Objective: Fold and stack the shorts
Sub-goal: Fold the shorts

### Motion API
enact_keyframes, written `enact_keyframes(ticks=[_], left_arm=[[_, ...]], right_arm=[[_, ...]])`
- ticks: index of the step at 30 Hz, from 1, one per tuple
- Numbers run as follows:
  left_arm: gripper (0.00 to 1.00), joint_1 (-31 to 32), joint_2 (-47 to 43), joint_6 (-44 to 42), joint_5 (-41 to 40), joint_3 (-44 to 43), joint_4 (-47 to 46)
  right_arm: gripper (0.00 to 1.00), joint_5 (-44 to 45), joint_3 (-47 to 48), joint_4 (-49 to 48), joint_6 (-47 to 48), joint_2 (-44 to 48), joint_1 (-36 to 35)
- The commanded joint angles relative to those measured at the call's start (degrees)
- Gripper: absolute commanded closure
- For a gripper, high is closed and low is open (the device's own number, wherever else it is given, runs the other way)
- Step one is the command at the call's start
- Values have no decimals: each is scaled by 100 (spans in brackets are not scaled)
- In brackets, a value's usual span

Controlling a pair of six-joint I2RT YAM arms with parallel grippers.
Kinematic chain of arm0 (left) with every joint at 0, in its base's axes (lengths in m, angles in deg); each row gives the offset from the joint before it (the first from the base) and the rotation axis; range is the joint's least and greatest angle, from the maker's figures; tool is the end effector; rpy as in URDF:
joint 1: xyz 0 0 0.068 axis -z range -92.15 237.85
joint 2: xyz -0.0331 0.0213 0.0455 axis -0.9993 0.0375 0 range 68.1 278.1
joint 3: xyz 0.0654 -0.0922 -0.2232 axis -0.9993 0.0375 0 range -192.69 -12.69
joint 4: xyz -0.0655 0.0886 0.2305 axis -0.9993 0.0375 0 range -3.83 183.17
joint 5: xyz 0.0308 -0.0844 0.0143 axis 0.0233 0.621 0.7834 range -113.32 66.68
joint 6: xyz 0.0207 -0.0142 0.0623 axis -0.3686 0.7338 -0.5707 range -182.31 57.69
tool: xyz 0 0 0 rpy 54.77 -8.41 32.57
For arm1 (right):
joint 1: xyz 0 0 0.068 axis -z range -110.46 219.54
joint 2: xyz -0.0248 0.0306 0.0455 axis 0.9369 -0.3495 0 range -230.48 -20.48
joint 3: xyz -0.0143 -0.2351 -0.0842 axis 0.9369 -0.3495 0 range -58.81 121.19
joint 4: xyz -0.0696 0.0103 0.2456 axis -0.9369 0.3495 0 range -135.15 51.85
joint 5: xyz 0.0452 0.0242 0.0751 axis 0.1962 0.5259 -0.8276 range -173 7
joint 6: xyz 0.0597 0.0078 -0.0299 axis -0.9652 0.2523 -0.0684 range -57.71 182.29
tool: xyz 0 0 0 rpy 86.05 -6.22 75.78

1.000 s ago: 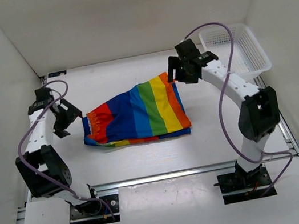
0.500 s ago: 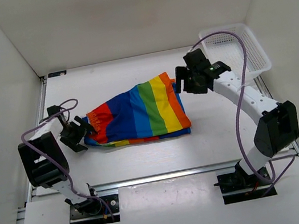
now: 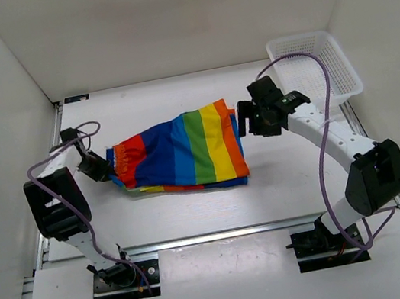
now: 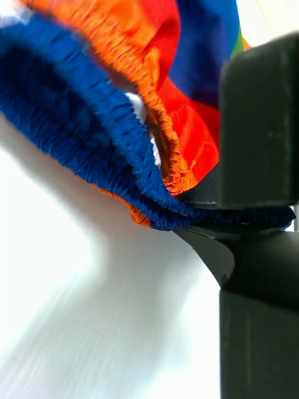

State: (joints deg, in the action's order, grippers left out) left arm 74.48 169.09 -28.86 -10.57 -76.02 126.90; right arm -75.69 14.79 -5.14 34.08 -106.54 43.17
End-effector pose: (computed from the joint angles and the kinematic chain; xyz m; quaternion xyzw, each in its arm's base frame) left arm 0.3110 0.0617 0.1276 -0.3825 0.9118 -0.1263 0.0797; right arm 0.2958 0.1391 0.2597 0.0356 0.9445 0.0936 0.3130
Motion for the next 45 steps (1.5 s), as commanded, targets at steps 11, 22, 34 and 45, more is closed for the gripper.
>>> enact_keyframes(ticks=[11,22,34,45], left_arm=[[90,1028,-1134,-875,-2479,-2938,1956],[90,2864,-599,-875,-3724,-4503,2720],[90,1953,-1028,-577,-2701,-2970,2168],[90,160,-1187,-1069,-908,-1357,1543]], right_arm=[[32,-1583,-242,-810,-53,-858,-350],[74,-1759,1093,-1065,-361,-2809,-975],[45,-107,1753,-380,17,-2055,-1414],[99,-1670,2948,-1021,-317,-3424,-2293]])
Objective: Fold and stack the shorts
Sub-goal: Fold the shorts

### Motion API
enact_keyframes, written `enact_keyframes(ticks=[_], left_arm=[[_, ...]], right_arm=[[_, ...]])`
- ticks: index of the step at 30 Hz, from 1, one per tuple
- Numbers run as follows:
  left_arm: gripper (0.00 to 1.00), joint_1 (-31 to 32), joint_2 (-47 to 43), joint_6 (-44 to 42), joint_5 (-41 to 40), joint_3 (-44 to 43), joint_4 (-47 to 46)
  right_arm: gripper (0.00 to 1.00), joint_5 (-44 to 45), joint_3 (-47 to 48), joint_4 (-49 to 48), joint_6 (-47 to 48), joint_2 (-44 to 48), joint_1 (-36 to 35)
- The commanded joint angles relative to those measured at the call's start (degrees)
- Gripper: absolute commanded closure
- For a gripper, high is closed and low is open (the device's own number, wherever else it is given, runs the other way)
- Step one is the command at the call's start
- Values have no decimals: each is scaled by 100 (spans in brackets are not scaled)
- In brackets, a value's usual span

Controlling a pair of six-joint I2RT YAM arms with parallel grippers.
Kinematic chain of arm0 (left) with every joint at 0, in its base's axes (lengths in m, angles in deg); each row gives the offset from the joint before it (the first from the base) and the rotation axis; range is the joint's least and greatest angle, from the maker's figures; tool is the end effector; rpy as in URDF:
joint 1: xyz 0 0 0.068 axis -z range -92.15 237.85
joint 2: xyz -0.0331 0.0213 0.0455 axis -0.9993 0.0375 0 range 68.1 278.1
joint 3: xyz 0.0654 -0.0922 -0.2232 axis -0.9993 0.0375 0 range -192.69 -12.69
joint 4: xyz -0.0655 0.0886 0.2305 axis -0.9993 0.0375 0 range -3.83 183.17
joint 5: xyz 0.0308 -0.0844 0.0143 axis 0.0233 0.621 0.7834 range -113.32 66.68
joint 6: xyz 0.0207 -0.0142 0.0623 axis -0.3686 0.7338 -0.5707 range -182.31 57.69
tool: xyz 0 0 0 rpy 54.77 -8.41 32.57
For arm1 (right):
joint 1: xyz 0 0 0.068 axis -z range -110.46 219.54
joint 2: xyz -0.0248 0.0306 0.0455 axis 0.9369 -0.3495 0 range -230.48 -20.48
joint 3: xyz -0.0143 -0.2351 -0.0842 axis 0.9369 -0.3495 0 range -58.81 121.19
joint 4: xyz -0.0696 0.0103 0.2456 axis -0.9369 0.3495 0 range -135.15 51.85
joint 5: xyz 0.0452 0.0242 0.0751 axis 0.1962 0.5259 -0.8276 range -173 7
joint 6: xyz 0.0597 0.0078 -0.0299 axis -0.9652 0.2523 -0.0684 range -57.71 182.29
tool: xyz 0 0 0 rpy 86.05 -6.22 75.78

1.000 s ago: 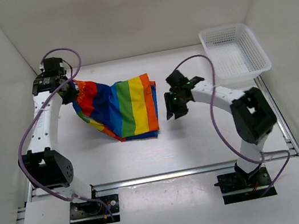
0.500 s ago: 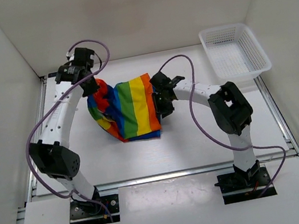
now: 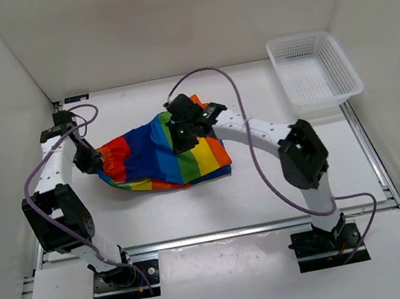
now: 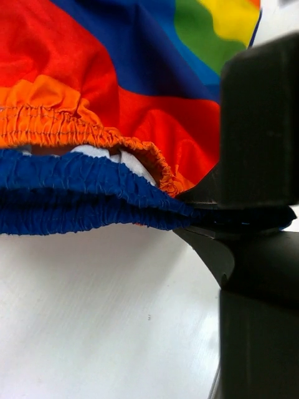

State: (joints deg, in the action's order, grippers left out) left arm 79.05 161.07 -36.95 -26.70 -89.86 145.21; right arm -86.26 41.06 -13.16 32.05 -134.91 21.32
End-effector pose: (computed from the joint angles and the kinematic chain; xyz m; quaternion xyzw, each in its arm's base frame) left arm 0.3076 0.0507 0.2233 -0.2947 0.9460 0.0099 0.1347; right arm 0.2996 0.3400 0.2381 -0.1556 0.9155 0.2545 0.2699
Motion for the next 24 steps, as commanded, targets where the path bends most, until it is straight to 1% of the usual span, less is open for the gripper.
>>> enact_keyframes(ticks=[1,2,5,6,10,13,15,20,22,24], left_arm=[[90,-350,-333,-260,776,78,-288],[90,-351,-332,-260,777,79,-288],[90,-351,-332,-260,900,140,-341],[90,-351,-332,-191,900,201,-341],[90,-351,-332,-128,900,316,-446],[90,-351,-385,-67,952,369,-447],[90,-351,-437,-15,953,422,-499],[90,-351,-613,-14,900,474,-499],[90,-351,-613,-14,900,527,-499],[90,-351,-665,-14,900,527,-499]], right_arm=[[100,-762,644,-219,-114,-754,-108],[100,-1085,804,-219,-114,-1095,-108],[100,-1404,1217,-124,-114,-1650,-169],[100,-1526,1219,-123,-114,-1731,-230],[100,-1598,1139,17,61,-1942,-363],[100,-1318,1262,457,193,-2214,-495],[100,-950,1262,519,194,-2128,-495],[100,-351,1183,519,247,-1284,-495],[100,-297,1262,519,247,-1143,-495],[100,-489,1437,519,176,-1081,-495]])
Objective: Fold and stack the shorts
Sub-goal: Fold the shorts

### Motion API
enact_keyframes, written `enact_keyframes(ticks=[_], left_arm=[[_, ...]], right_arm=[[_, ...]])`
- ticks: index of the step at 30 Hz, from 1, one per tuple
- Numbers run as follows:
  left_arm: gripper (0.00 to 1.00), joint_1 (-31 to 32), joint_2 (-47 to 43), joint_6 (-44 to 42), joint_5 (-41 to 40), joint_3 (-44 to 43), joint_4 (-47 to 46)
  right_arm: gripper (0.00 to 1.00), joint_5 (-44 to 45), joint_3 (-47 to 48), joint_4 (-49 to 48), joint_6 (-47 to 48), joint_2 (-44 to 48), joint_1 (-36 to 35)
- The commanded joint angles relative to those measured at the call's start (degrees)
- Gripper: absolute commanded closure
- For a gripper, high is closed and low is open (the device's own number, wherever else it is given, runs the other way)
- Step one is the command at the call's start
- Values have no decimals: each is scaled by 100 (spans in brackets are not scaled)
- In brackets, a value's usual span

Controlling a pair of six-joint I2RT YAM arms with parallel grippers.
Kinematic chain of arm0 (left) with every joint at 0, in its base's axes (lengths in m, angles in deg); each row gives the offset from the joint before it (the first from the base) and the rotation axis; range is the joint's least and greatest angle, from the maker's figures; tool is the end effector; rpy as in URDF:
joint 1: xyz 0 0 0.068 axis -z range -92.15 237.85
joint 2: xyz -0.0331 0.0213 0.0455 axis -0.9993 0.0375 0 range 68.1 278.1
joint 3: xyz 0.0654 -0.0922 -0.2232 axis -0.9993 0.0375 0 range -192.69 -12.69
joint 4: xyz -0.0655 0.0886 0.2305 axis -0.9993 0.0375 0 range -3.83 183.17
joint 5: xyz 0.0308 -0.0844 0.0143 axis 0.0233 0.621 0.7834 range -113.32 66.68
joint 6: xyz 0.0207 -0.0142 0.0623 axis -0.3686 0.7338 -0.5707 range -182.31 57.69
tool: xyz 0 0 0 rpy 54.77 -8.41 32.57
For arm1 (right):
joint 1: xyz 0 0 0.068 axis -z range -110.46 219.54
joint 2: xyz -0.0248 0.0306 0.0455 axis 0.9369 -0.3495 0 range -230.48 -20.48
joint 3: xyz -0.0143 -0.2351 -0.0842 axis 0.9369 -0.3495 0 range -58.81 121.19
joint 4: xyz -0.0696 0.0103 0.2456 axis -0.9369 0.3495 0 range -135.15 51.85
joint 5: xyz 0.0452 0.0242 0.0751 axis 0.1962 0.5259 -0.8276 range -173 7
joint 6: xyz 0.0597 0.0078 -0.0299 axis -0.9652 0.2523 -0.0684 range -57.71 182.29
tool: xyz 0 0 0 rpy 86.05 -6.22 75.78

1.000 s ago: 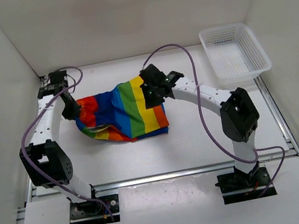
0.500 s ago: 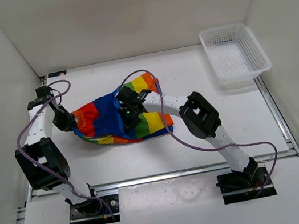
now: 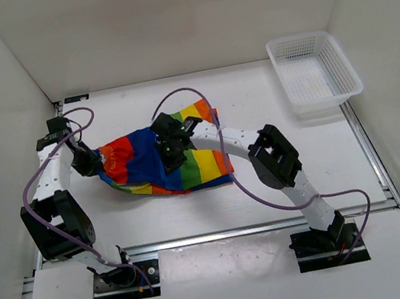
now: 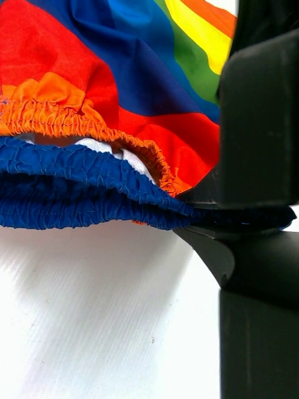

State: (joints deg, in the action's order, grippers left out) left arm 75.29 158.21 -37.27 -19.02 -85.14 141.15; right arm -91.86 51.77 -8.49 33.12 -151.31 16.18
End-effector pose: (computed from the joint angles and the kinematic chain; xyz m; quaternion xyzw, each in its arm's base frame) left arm 0.2977 0.0621 0.2171 -0.3130 0.9370 -0.0533 0.1459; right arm 0.2864 0.3991 0.1629 -0.2218 0.9299 0.2430 0.1645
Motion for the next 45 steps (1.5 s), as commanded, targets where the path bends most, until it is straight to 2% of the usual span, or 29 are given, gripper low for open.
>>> enact_keyframes(ticks=[1,10,14,19,22,25,29,31,35,36,39,45], left_arm=[[90,25,-380,19,133,55,-93],[90,25,-432,19,133,117,-93],[90,25,-432,19,133,117,-93],[90,25,-546,71,203,-32,-32],[90,25,-608,71,256,-243,108],[90,165,-678,71,204,-507,188],[90,411,-802,-60,11,-990,469],[90,465,-802,-244,10,-1350,610],[90,745,-678,-473,63,-1957,848],[90,824,-626,-534,63,-2062,935],[90,1211,-564,-535,-139,-2388,997],[90,2274,-205,-377,-893,-3038,1260]], right_arm=[[100,-18,437,51,69,506,19],[100,-818,613,-133,-45,-557,-349],[100,-880,412,-133,-45,-883,-412],[100,-425,577,86,25,-831,-412],[100,-99,578,209,78,-428,-412],[100,365,438,280,131,352,-289],[100,946,-369,228,69,1354,105],[94,1079,-1165,87,-19,1960,325],[55,738,-2423,-264,-168,2561,1186],[52,572,-2584,-335,-168,2562,1318],[48,45,-2866,-529,-168,2318,1592],[48,-229,-2701,-836,-274,1693,1663]])
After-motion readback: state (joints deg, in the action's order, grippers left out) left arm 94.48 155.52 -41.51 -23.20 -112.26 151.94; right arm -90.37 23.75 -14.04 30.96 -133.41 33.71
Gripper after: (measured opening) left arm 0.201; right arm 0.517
